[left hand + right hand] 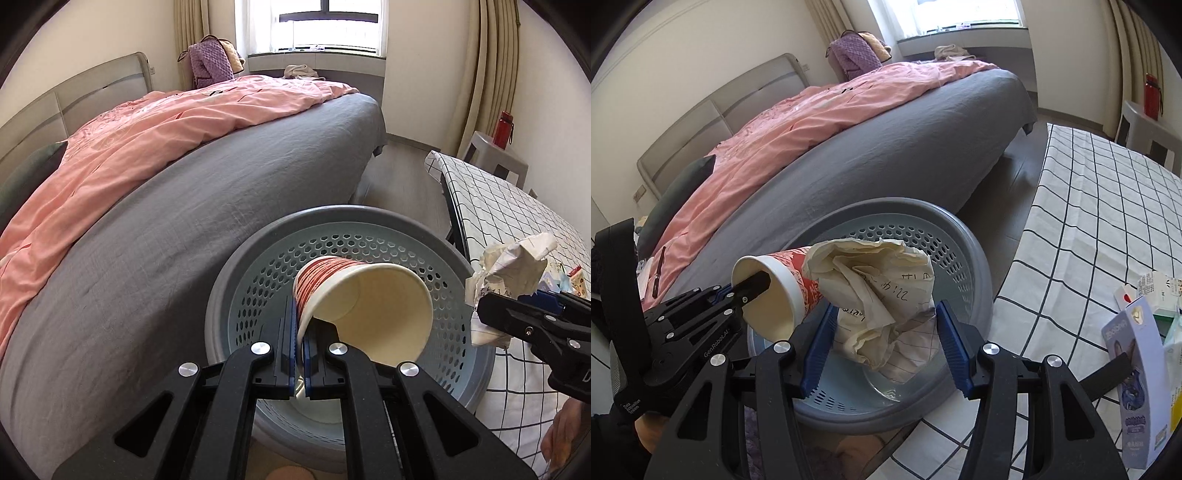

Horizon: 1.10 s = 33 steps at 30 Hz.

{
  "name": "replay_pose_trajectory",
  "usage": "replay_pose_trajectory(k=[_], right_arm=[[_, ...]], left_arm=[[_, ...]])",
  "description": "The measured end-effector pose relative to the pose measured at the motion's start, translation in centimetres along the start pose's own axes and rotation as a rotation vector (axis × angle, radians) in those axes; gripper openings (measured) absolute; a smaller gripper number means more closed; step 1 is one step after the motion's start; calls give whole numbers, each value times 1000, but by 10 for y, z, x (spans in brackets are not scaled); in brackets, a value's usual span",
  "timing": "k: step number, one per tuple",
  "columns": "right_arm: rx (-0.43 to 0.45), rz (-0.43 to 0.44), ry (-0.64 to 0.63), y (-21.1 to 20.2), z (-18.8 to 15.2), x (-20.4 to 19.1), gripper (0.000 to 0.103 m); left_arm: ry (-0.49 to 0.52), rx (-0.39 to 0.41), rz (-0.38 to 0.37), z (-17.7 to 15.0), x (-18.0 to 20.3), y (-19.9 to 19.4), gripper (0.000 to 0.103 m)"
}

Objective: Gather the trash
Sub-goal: 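Carry the cup and paper over the grey basket with both grippers, then open both grippers to drop the cup and paper into the basket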

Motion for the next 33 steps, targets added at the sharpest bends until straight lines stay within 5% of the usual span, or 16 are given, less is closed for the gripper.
replay_pose_trajectory(k=[11, 15, 18, 33], right_arm=[[-21, -5, -10, 16, -3, -1, 58], [-4, -10, -9, 13, 1, 0, 64], [8, -8, -4, 11, 3, 1, 70], [15, -17, -7, 9, 2, 3, 70]], left_arm=[[-13, -34, 2, -5, -8, 10, 6], [-18, -27, 13, -5, -10, 8, 35], [-18, -13, 24, -3, -11, 5, 47], [-35, -3, 45, -1, -15, 2, 62]])
Point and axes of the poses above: each gripper's, at about its wrist camera, not at the fingertips, and y roughly the way its jaws point, x to its right, z to its top, the point moved 10 cm from there along y, roughly the way its jaws point, and after that the axes turned 1 degree about -z, right-handed, at the moved point
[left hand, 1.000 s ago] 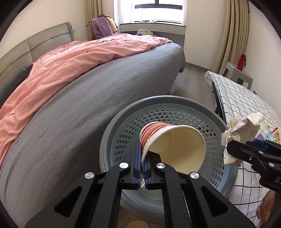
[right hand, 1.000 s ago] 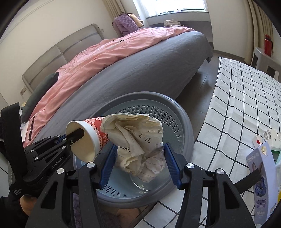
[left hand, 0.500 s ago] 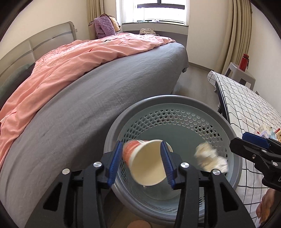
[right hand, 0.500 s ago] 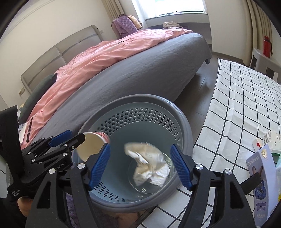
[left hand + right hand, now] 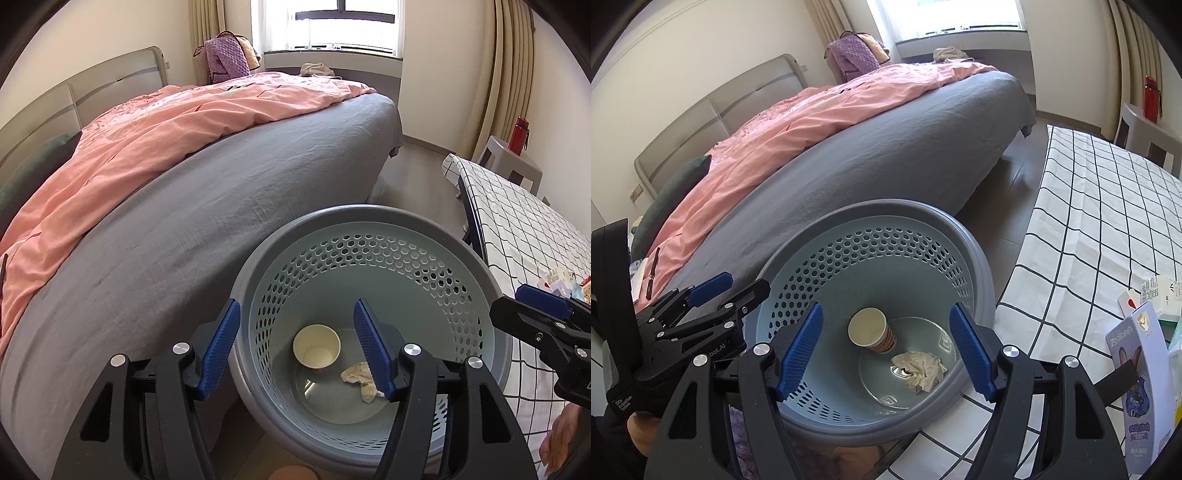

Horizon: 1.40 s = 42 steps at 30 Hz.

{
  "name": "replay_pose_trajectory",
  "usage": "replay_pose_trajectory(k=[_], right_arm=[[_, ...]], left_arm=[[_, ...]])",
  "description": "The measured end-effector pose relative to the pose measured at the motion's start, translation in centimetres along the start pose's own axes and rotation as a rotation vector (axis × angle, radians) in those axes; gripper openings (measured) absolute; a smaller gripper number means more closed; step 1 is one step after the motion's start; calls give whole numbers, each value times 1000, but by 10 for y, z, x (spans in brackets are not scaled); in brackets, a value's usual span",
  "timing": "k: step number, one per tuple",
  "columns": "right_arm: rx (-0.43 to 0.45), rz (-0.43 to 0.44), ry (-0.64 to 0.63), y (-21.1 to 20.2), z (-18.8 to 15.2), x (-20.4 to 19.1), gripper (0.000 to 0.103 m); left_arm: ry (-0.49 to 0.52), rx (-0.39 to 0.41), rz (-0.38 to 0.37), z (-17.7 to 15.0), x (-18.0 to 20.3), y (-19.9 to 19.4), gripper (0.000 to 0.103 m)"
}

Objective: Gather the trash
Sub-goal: 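Open both grippers to drop the cup and paper into the basket, then move both grippers back toward the trash on the bed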

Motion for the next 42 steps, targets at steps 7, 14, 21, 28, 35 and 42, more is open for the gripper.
replay_pose_trajectory(k=[7, 14, 21, 28, 35, 42], right_arm=[[0, -1, 0, -1, 0, 1, 70], [6, -9, 1, -5, -2, 4, 70], [7, -24, 13, -11, -5, 9, 70], [24, -49, 26, -26, -8, 19, 75], [44, -84, 61, -48, -18, 37, 78], [67, -143, 137, -81, -37, 71, 79]], left_arm=[[-6, 5, 10, 1, -1, -1, 68], [-10, 11, 17, 2, -1, -3, 74], [-6, 18, 9, 3, 4, -6, 75], [8, 33, -7, 3, 15, -12, 77], [37, 45, -36, 2, 35, -18, 77], [77, 56, -76, -2, 64, -27, 77]])
Point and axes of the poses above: each gripper's, at about its wrist camera, not at the fingertips, and y roughly the way its jaws point, x to its right, z to its top, the point moved 10 cm from there along y, roughly the way its jaws point, and after that the axes turned 1 degree about -z, right-handed, at the moved point
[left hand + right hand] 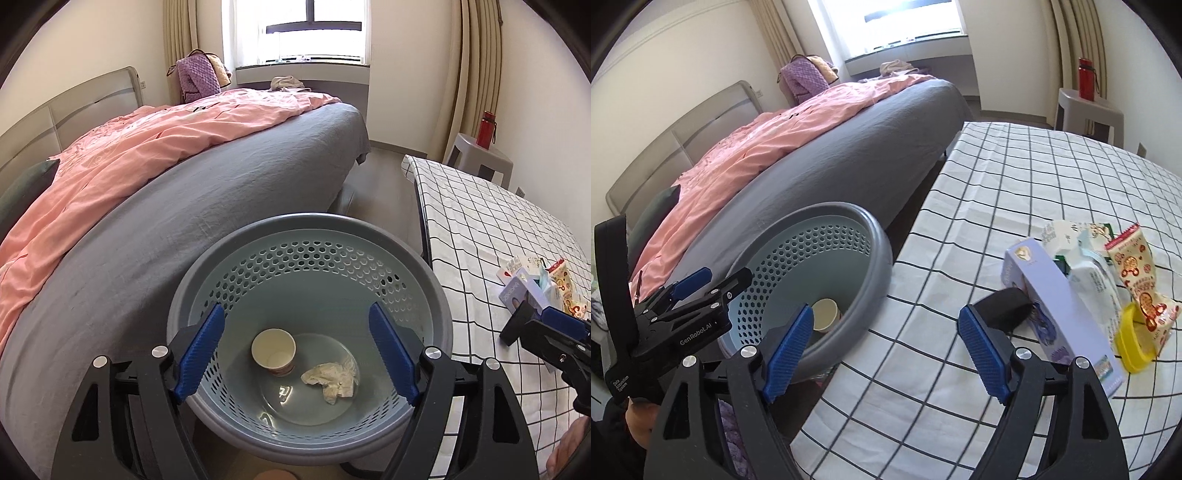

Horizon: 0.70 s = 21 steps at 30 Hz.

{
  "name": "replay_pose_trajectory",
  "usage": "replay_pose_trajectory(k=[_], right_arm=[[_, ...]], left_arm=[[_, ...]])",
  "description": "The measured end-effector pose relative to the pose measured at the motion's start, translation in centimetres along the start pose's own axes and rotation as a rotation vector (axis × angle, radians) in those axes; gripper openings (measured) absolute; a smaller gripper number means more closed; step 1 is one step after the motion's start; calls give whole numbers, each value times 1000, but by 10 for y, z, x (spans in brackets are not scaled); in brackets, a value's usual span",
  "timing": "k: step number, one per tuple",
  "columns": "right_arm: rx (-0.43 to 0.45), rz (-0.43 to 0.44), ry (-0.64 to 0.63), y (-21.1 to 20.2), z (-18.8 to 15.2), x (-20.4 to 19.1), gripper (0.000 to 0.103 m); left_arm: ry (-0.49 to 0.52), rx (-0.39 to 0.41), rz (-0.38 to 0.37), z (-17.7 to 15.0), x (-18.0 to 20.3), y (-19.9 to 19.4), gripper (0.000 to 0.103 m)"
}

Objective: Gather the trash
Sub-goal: 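Move both grippers back toward the trash on the bed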

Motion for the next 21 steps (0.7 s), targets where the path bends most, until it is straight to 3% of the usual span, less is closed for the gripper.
replay_pose_trajectory(k=[12, 21], right_arm=[[87, -113, 124, -64, 1, 75, 79], [107, -235, 138, -94, 9, 140, 81]], left_arm=[[55, -5, -93, -8, 56, -7, 79], [103, -7, -154, -12, 101, -10, 79]])
Point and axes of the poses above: each gripper's, at about its wrist camera, not at the fingertips, and y roughly the way its jaws point, x to its right, z to its top, the point moved 10 cm from there along y, roughly the way its jaws point, and after that the axes turned 1 degree about -z, right-handed, at the moved point
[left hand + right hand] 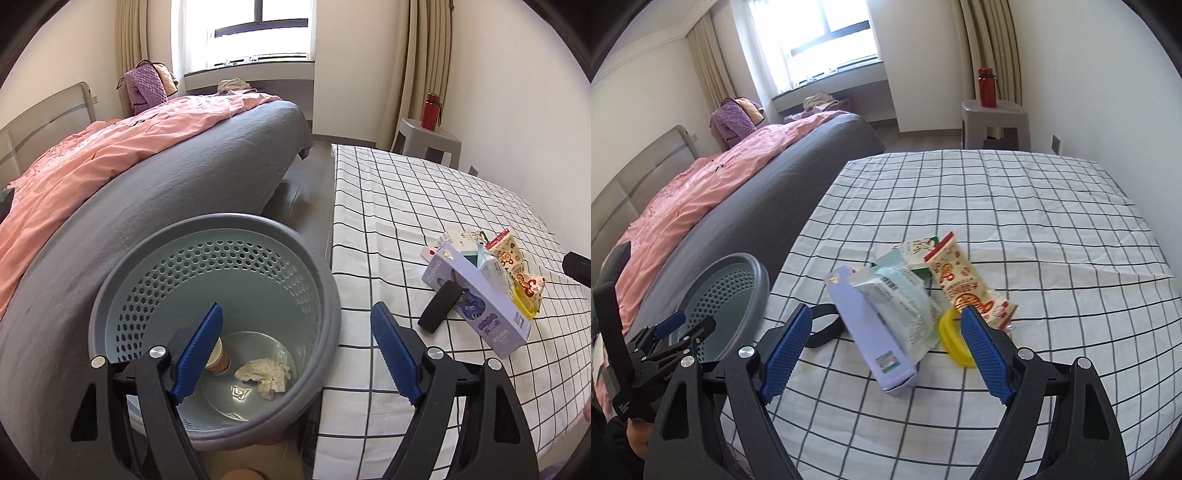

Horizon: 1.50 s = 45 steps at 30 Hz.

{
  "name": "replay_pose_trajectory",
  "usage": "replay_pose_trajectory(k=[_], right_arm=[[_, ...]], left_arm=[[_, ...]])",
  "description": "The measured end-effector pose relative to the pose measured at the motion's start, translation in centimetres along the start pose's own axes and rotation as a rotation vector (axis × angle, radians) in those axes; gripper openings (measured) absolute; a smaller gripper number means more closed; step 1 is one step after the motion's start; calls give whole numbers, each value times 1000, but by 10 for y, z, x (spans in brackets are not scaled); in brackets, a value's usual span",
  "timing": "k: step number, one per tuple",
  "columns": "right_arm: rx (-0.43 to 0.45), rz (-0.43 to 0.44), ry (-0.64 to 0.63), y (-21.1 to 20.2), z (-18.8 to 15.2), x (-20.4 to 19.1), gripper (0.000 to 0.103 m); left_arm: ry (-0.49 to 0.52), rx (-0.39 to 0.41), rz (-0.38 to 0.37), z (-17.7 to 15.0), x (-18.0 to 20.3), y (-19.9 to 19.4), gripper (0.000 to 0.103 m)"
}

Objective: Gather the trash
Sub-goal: 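Move both grippers back toward the trash on the bed, then grasp the snack wrapper with the right gripper while the left grasps the black strap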

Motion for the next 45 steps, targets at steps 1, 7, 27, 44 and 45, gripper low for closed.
replay_pose_trajectory(k=[1, 7, 27, 44, 45], right_arm=[[-1, -12, -2, 1, 2, 6, 81], [-34, -54, -6, 26, 10, 44, 81], [-207, -105, -79, 109, -11, 75, 62], [-151, -93, -7, 77, -8, 73, 47], [-147, -90, -1, 73, -8, 72, 47]], left_arm=[[6, -2, -4, 0, 5, 2, 79], [42, -16, -26, -4, 31, 8, 79], [78, -47, -68, -9, 70, 24, 79], [82, -49, -73, -11, 69, 24, 79], [82, -51, -79, -11, 69, 24, 79]])
Point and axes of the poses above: each gripper's, at about its wrist camera, not at the fingertips, and y roughly the way its jaws point, x to its right, z to its top, the point moved 10 cm from there along y, roughly the way its jaws point, and after that the axes turned 1 degree about -z, right-handed, at the moved point
